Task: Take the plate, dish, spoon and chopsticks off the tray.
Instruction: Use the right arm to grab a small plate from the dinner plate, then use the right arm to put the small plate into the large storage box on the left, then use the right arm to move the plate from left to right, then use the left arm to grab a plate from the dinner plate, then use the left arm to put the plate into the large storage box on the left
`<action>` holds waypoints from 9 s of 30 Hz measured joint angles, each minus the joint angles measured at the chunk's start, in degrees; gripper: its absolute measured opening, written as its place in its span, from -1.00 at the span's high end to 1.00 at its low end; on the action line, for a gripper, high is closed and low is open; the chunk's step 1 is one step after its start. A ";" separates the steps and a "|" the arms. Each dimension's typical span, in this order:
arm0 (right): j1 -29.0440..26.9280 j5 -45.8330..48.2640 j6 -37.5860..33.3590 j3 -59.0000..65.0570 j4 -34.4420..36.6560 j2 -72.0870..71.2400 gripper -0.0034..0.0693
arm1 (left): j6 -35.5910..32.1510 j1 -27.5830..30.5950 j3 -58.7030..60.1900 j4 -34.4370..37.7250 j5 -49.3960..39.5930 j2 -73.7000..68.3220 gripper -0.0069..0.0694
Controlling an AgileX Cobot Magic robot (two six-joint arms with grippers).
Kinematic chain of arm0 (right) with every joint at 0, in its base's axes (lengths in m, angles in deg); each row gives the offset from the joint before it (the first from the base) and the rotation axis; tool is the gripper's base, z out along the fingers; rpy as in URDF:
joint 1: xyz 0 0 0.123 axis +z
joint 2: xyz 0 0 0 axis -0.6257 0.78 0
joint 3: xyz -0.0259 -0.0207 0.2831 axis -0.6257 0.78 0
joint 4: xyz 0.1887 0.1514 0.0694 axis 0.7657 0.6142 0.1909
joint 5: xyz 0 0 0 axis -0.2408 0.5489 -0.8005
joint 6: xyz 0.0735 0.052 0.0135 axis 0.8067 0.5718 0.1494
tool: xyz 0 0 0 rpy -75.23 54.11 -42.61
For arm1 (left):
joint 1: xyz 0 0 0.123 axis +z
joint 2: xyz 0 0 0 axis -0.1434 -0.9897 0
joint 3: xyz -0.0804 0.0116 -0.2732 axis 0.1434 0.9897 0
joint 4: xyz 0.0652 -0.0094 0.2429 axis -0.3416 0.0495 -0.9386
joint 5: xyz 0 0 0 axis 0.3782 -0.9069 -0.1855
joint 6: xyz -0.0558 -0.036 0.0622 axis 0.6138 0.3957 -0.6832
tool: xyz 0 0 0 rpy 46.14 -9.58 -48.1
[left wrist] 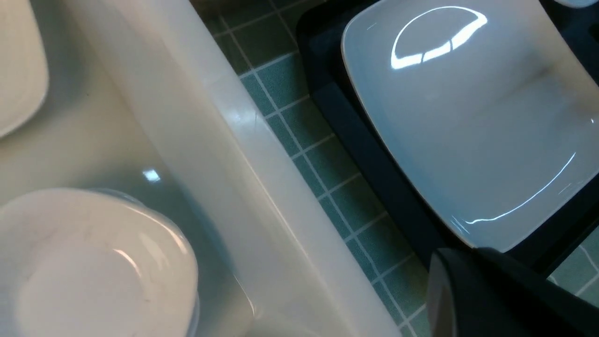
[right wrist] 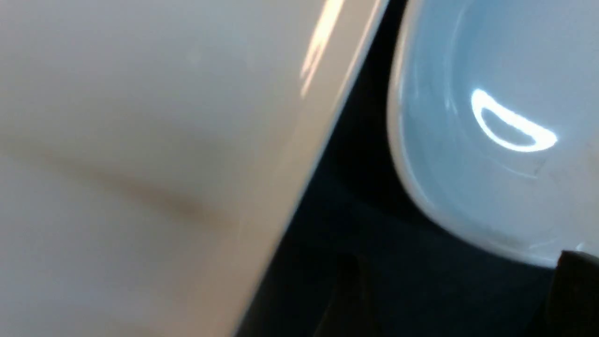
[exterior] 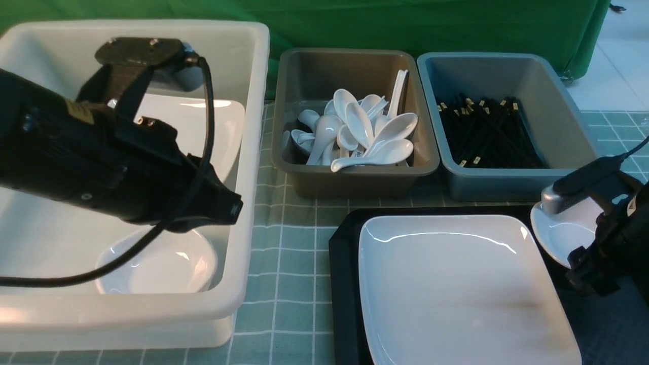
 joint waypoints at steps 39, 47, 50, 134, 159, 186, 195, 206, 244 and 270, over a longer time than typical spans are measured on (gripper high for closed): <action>10.08 -1.71 6.29 -3.27 4.60 -16.48 0.72 | 18.38 0.00 0.00 -17.38 -2.03 3.65 0.79; 27.81 -1.90 3.55 -20.62 11.62 -13.84 0.72 | 31.49 0.00 0.00 -30.94 -7.43 9.54 0.79; 36.08 -2.02 2.41 -29.14 12.24 -7.08 0.72 | 33.80 0.00 0.00 -31.61 -8.73 12.39 0.79; -8.08 0.36 2.63 8.10 32.51 1.20 0.49 | 14.00 -17.74 0.00 1.24 7.85 -19.33 0.79; -16.46 13.95 6.69 7.34 23.02 -15.91 -0.67 | 7.64 -28.09 -8.53 6.57 15.98 -32.83 -0.30; -16.46 17.03 8.14 7.17 23.70 -36.38 -0.42 | 22.69 -27.93 -21.35 4.83 18.39 -51.35 0.55; -16.46 16.83 8.16 7.17 23.88 -36.40 -0.42 | 22.67 -27.90 -21.36 2.04 16.33 -47.83 0.62; -16.46 15.89 7.88 7.17 24.64 -36.40 -0.42 | 20.90 -23.20 -21.29 -2.02 11.28 -38.48 0.76; -16.46 14.72 7.03 7.17 25.03 -36.45 -0.42 | 19.95 -20.82 -27.23 -10.79 3.34 -30.32 0.75; -16.46 14.10 6.85 7.17 25.03 -36.45 -0.42 | 19.82 -13.22 -48.79 -15.53 -9.96 -29.72 0.75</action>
